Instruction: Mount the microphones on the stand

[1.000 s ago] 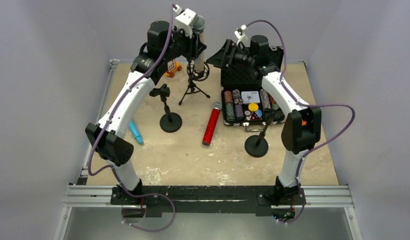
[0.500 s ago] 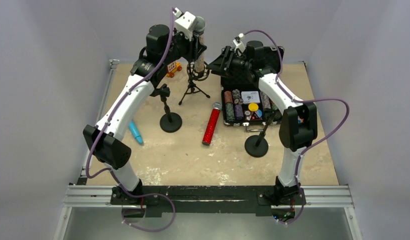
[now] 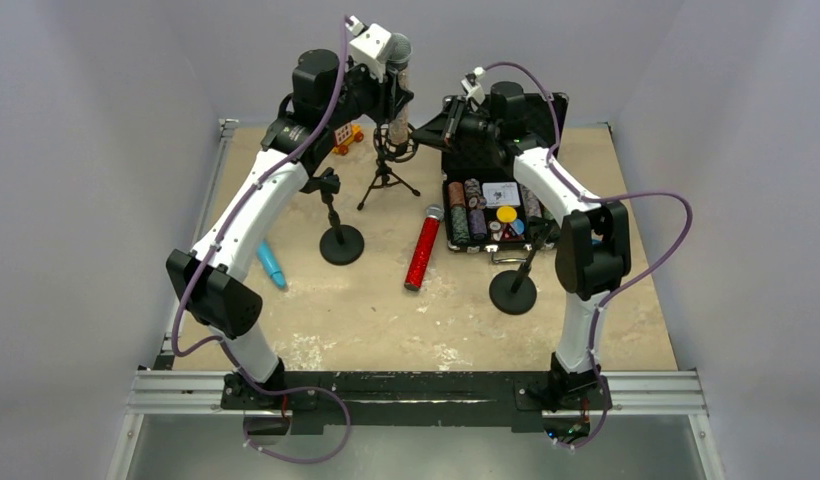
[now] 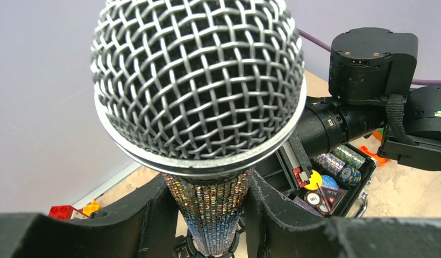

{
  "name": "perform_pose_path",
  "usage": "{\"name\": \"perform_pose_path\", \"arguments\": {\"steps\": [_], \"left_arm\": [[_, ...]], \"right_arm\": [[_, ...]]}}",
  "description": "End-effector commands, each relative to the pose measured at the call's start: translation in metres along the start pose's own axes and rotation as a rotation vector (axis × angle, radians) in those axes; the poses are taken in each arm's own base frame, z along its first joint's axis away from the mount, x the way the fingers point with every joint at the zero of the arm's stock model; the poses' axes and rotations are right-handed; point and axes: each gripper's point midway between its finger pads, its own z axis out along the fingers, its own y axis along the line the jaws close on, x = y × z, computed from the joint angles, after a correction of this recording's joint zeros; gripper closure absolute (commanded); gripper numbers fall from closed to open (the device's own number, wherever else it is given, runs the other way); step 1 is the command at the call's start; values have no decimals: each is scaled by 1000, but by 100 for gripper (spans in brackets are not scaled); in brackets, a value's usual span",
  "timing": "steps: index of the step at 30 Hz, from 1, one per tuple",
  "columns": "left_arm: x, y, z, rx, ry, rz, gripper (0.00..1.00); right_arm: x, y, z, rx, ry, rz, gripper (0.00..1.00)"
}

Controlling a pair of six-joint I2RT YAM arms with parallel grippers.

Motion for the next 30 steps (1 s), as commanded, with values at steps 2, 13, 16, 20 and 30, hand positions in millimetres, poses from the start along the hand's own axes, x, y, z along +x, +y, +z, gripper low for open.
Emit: {"name": "perform_pose_path", "arguments": {"steps": [2, 13, 16, 20, 30], "left_arm": [[17, 9, 0, -4, 32, 46, 100], [45, 9, -1, 36, -18, 219, 100], [58, 3, -1, 86, -3, 184, 100], [74, -7, 3, 153, 44, 136, 100], [122, 1, 8, 242, 244, -123, 100]], "right_arm": [[1, 26, -3, -75, 14, 18, 100], [4, 73, -24, -154, 36, 146, 100], [3, 80, -27, -169, 39, 165, 100], [2, 89, -30, -187, 44, 172, 100], [2, 91, -32, -193, 48, 168, 100]]}}
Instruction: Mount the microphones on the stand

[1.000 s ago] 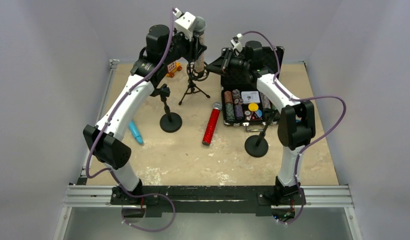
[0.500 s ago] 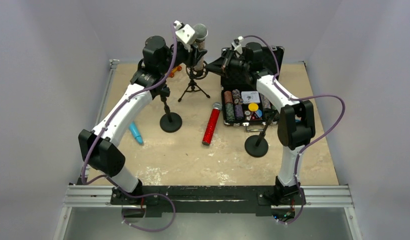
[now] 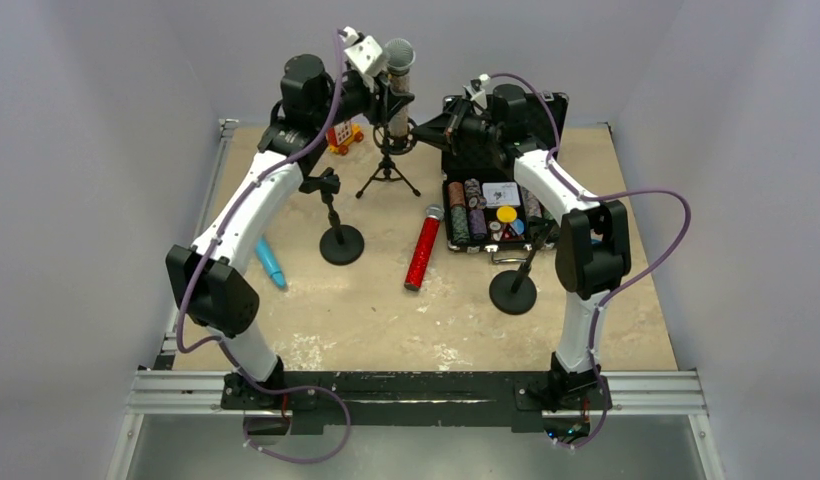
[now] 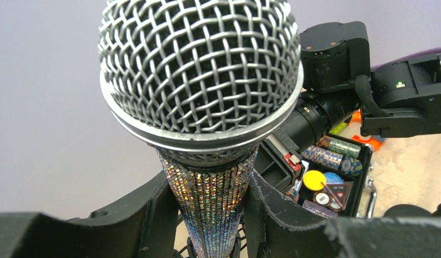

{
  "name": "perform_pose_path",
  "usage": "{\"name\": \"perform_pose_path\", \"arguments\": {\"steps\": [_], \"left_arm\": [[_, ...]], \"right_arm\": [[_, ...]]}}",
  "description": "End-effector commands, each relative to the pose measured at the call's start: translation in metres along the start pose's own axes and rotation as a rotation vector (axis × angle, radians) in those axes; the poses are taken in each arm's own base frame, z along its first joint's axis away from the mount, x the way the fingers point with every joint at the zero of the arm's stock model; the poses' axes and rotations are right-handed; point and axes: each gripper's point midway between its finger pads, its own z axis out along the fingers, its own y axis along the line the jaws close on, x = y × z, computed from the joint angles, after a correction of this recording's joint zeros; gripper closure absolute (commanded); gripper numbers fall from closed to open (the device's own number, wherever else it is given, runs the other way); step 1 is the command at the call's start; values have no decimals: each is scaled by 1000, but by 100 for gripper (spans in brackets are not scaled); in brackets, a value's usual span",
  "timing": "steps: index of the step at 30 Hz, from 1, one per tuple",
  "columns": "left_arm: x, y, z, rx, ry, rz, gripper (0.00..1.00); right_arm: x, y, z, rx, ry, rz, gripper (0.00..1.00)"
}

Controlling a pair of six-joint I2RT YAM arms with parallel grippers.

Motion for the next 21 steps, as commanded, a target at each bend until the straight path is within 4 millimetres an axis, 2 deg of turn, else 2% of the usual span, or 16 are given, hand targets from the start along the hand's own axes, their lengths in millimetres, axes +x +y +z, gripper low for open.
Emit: {"name": "perform_pose_path", "arguments": {"steps": [1, 5, 8, 12, 17, 19, 21], "left_arm": [[121, -9, -6, 71, 333, -323, 100], [132, -6, -6, 93, 354, -473, 100], [138, -2, -4, 82, 396, -499, 100], [149, 7, -13, -9, 452, -294, 100], [176, 18, -25, -109, 601, -119, 100], [182, 18, -27, -119, 609, -119, 100], [187, 8, -26, -69, 620, -191, 100]], "right_arm": [[23, 79, -29, -153, 72, -63, 100], [22, 78, -29, -152, 71, -66, 100], [22, 76, -28, -148, 70, -66, 100], [23, 74, -28, -147, 77, -64, 100], [20, 74, -26, -152, 69, -57, 100], [22, 75, -26, -155, 76, -60, 100], [22, 76, -27, -157, 76, -66, 100]]}}
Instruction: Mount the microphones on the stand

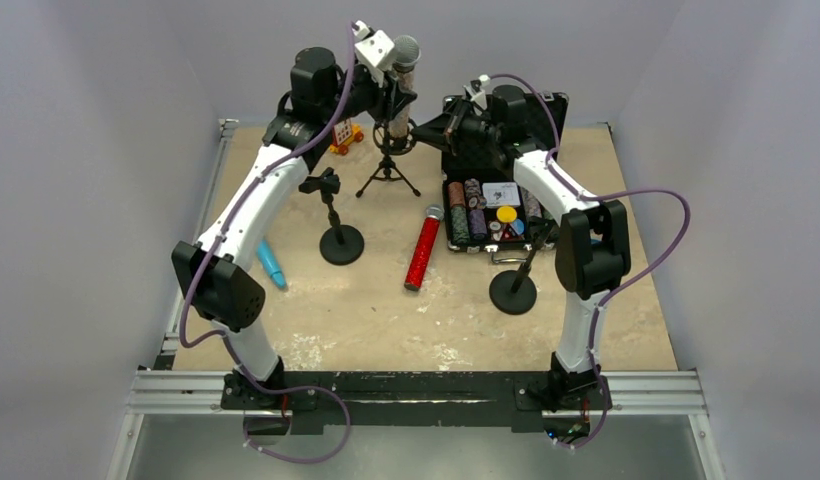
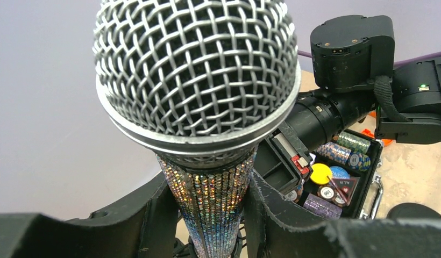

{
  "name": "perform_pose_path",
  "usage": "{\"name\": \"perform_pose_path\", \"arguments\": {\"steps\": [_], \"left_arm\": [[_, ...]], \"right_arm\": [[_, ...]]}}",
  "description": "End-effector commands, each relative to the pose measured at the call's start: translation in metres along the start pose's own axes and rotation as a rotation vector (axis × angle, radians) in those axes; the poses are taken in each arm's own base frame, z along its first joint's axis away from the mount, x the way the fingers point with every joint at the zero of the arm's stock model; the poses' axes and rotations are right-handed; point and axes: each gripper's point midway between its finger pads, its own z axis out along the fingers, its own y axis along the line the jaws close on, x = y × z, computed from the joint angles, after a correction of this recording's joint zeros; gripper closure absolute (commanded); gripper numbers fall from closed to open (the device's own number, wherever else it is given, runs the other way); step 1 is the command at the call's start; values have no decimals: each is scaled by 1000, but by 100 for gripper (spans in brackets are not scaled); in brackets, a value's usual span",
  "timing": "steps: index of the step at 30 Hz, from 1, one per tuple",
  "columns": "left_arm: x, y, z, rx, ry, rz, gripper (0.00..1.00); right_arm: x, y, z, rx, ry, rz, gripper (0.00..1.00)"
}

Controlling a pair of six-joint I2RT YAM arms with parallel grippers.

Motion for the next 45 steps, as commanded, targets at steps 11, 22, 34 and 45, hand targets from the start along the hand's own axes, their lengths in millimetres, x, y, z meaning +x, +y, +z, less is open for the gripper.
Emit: {"name": "perform_pose_path", "arguments": {"steps": [11, 22, 34, 45], "left_arm": [[197, -11, -35, -126, 720, -511, 100], [202, 26, -25, -310, 652, -67, 100], [208, -3, -9, -254, 294, -380, 100], [175, 4, -8, -360, -7, -273, 100]], "right_arm": [[23, 77, -29, -158, 82, -70, 100], [22, 81, -30, -164, 67, -73, 100], [26, 78, -32, -163, 73, -72, 100], [25, 75, -31, -165, 74, -53, 100]]}}
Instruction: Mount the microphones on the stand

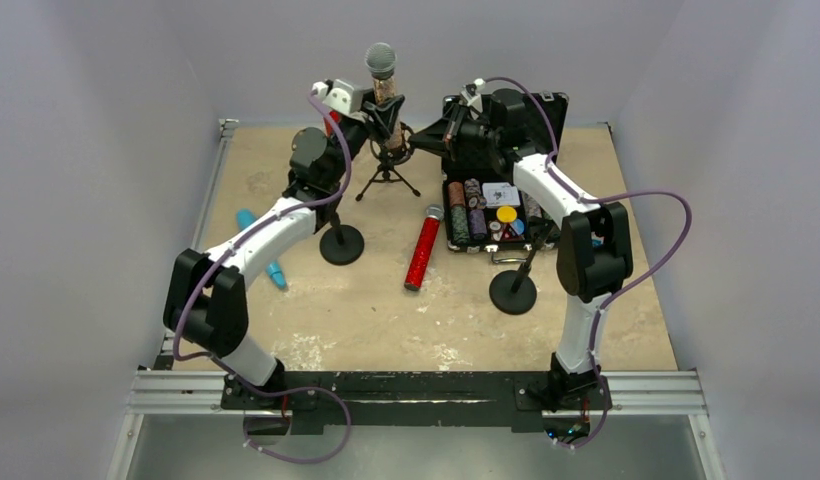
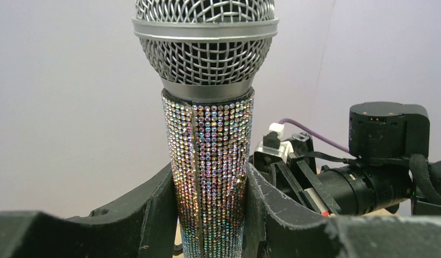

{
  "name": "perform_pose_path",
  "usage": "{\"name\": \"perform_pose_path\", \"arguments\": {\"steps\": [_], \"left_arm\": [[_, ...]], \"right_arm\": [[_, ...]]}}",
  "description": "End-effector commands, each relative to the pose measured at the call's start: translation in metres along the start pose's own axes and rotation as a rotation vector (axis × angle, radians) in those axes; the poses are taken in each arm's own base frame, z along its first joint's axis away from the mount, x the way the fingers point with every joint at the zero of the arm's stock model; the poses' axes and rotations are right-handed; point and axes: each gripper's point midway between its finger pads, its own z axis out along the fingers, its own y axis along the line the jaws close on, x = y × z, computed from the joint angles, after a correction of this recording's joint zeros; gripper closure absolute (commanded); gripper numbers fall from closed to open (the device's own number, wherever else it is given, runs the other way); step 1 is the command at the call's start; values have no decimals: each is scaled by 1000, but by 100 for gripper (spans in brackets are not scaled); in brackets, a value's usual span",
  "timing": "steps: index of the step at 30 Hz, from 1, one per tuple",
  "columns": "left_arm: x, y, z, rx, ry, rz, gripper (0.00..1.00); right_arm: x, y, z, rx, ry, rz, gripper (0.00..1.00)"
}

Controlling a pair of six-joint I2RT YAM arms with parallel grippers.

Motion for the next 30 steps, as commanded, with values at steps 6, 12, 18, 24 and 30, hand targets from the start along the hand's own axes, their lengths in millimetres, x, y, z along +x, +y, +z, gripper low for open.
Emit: {"name": "perform_pose_path", "arguments": {"steps": [6, 12, 18, 24, 30], "left_arm": [[141, 23, -47, -185, 241, -64, 100], [169, 9, -47, -140, 384, -24, 100], [201, -2, -73, -70, 537, 8, 100], [215, -18, -87, -28, 606, -21, 100], [221, -24, -93, -32, 621, -80, 100]], "right_arm": [[9, 70, -21, -143, 25, -30, 100], [10, 71, -23, -144, 27, -31, 100], [5, 69, -25, -148, 20, -28, 100], [5, 68, -25, -152, 22, -21, 100], [7, 76, -27, -177, 35, -8, 100]]}}
